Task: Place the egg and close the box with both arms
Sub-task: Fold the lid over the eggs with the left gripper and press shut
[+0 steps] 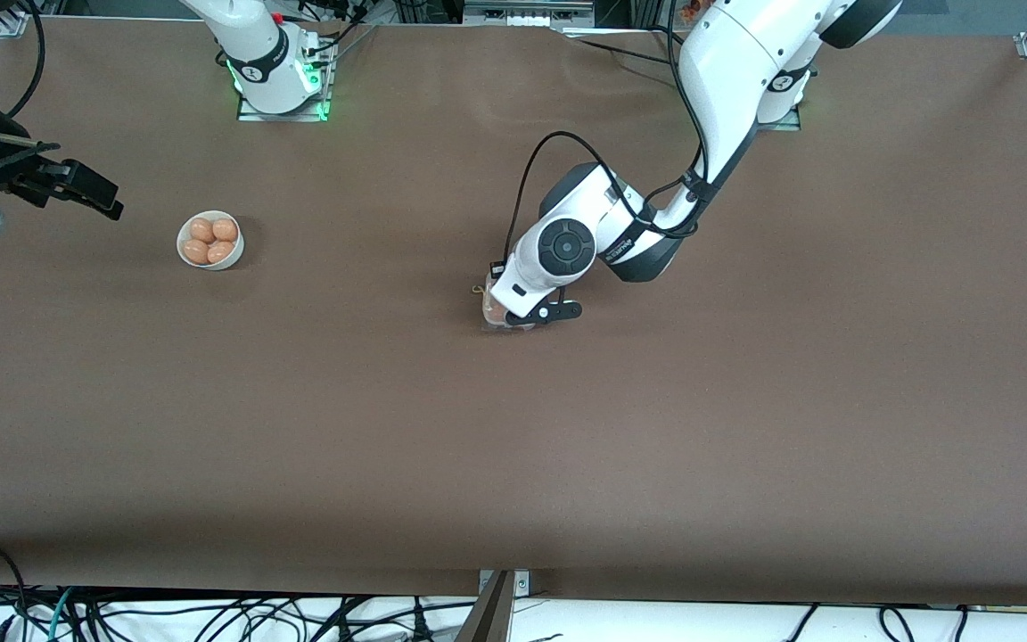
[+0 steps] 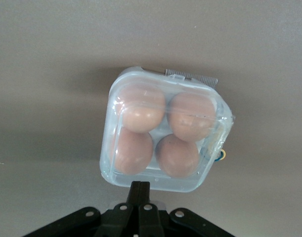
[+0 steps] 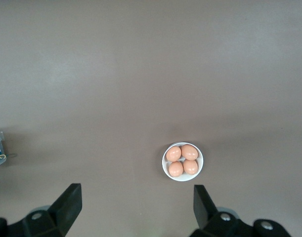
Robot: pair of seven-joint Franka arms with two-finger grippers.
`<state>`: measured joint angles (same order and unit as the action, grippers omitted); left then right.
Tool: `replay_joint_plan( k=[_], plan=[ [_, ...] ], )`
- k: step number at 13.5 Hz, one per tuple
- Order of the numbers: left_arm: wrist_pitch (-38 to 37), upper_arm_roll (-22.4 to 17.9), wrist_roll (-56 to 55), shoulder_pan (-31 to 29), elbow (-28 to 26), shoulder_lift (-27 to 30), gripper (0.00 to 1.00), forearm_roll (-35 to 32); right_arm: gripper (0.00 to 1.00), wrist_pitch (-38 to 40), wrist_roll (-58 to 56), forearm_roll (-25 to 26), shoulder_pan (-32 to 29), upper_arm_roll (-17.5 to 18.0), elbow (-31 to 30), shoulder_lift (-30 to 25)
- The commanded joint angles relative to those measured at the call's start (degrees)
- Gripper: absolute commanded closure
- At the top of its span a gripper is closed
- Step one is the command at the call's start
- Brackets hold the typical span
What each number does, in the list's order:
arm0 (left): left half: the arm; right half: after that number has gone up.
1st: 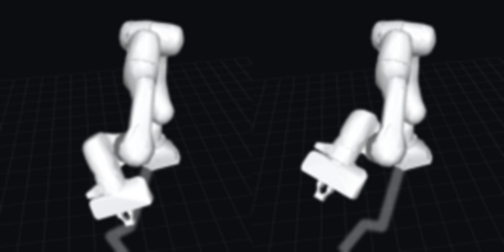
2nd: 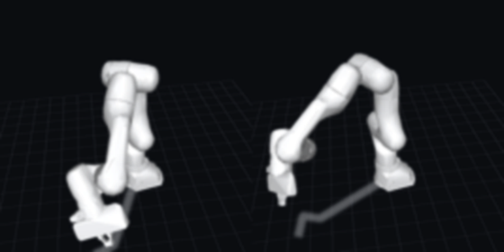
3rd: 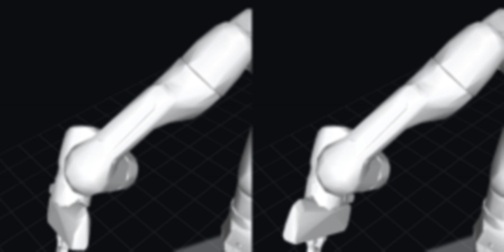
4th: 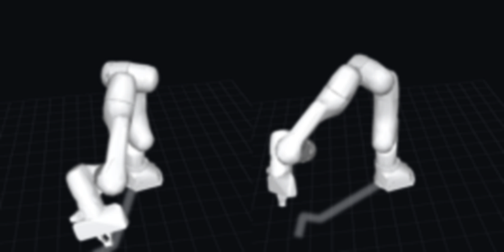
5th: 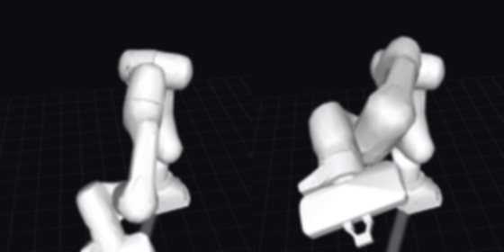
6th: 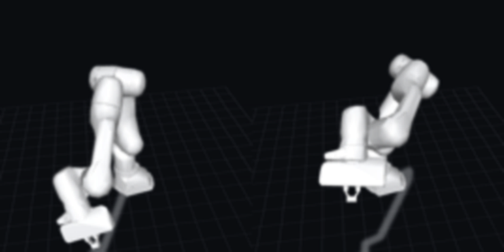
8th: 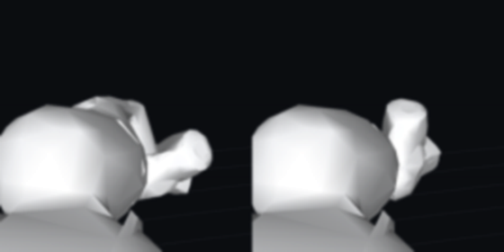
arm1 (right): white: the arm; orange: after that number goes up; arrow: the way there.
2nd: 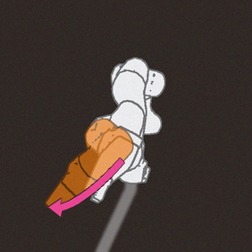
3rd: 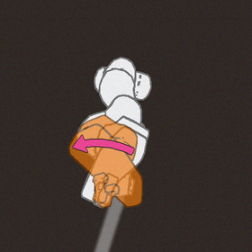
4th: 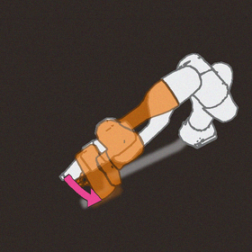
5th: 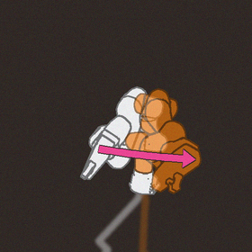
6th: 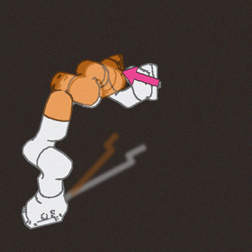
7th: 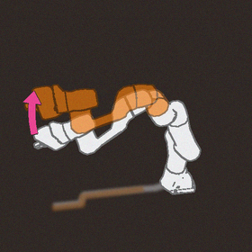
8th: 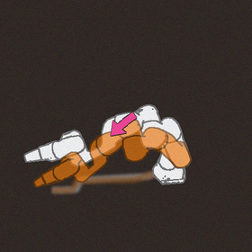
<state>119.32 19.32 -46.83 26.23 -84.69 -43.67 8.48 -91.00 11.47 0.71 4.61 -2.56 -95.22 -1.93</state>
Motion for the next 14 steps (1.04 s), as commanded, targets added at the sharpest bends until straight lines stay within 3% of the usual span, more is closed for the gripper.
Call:
replay_joint_plan(
  k=[1,2,3,4,5,6,14],
  plan=[
    [-0.32,-1.48,-0.19,1.19,2.43,-1.24,1.0,0.66,0.0,0.74,-0.04,-0.71,-0.39,0.1,1.18,0.44],
    [-0.32,-1.48,-0.1,1.19,2.51,-1.16,1.0,0.66,0.0,0.74,-0.04,-0.71,-0.39,0.1,1.18,0.44],
    [-0.41,-1.48,-0.02,1.11,2.6,-1.07,0.86,0.75,0.0,0.74,-0.04,-0.71,-0.48,0.1,1.18,0.44],
    [-0.41,-1.48,0.16,1.02,2.6,-0.81,0.54,0.75,0.0,0.74,-0.04,-0.71,-0.39,0.1,1.18,0.44],
    [-0.67,-1.56,-0.01,0.84,2.6,-0.28,0.31,0.66,0.0,0.74,-0.04,-0.71,-0.39,0.1,1.18,0.44],
    [-1.02,-1.65,0.25,0.58,2.6,0.59,0.0,0.49,0.0,0.74,-0.04,-0.71,-0.39,0.1,1.18,0.44],
    [-14.27,-2.53,8.07,-4.86,0.84,11.92,0.0,-0.74,0.0,0.74,-0.04,-0.8,-0.39,0.1,1.18,0.44]
  ],
)
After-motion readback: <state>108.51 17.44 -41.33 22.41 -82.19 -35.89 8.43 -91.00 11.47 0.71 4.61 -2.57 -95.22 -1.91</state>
